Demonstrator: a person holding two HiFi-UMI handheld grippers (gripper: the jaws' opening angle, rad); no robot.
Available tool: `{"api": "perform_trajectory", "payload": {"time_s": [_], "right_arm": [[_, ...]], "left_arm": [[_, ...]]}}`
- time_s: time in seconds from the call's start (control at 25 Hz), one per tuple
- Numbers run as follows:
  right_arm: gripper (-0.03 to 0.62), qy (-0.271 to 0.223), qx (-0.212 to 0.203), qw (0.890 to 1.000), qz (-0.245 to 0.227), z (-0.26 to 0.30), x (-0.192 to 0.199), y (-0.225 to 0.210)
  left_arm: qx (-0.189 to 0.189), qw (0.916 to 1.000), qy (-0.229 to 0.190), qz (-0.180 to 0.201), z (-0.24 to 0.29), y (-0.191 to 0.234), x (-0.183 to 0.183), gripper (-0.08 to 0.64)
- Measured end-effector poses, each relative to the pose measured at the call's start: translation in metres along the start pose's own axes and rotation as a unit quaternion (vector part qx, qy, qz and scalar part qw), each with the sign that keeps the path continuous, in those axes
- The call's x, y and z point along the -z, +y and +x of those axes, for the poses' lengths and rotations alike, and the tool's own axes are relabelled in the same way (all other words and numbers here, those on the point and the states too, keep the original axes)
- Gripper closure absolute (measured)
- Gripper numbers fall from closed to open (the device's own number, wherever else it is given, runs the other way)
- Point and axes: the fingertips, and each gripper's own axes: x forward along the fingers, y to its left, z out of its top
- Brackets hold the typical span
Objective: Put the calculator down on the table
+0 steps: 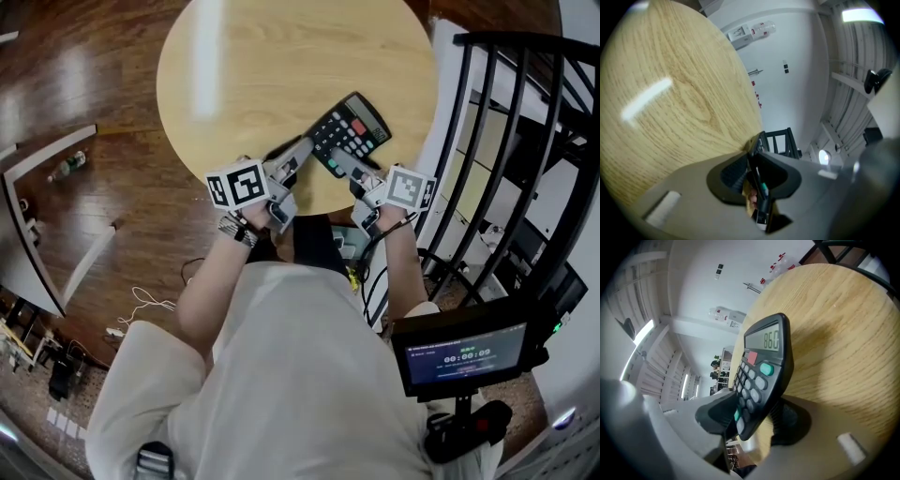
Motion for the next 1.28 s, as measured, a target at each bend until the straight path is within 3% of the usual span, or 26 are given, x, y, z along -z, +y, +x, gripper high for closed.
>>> {"api": "perform_trajectory", "payload": {"time_s": [0.28,0.6,0.72,1.04,1.28], "right_arm": [[0.373,-0.003,-0.007,1.0,0.003,0.0,-0.001,0.0],[0.37,-0.016,-0.039,0.999,0.025,0.012,-0.002,0.016],[0.365,-0.015,-0.018,1.0,0.017,0.009,-0.003,0.009],[0.36,-0.01,-0.02,1.0,0.021,0.01,-0.004,0.011],[0.365,0.014,-0.07,0.997,0.042,0.021,0.003,0.019]], "left_arm": [[-0.007,0.9997,0.002,0.024,-0.001,-0.005,-0.003,0.483],[-0.003,0.9999,-0.004,0.015,-0.007,-0.004,-0.012,0.483],[0.002,0.9999,-0.007,0.013,-0.006,-0.006,-0.014,0.485],[0.009,0.9998,-0.017,0.01,-0.008,-0.011,-0.022,0.486],[0.002,0.9981,-0.055,0.026,-0.014,-0.012,-0.052,0.491]]}}
